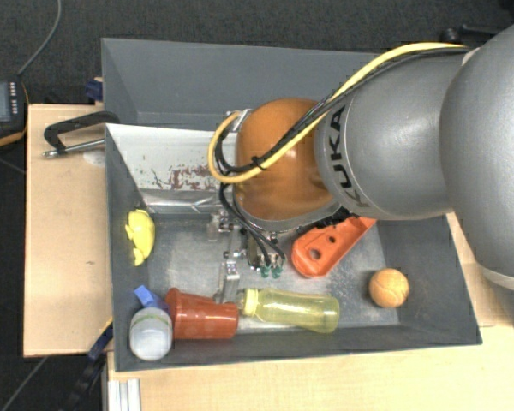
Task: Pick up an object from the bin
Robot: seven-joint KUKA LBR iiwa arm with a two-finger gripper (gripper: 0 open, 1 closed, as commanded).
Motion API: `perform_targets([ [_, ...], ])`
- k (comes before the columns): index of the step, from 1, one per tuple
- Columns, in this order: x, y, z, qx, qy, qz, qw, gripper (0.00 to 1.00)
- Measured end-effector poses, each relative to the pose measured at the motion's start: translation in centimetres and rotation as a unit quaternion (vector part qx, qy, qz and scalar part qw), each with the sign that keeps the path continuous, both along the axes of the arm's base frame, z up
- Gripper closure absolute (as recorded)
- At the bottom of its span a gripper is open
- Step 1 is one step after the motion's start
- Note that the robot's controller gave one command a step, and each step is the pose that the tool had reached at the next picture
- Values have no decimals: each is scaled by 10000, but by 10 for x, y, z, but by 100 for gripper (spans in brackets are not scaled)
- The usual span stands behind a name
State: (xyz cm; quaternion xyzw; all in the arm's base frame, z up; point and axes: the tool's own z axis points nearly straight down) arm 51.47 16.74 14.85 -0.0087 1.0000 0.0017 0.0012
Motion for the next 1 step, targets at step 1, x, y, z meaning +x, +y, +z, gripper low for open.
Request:
perform_targets([
  [1,3,-8,-32,-11,33,-652,9979,0],
])
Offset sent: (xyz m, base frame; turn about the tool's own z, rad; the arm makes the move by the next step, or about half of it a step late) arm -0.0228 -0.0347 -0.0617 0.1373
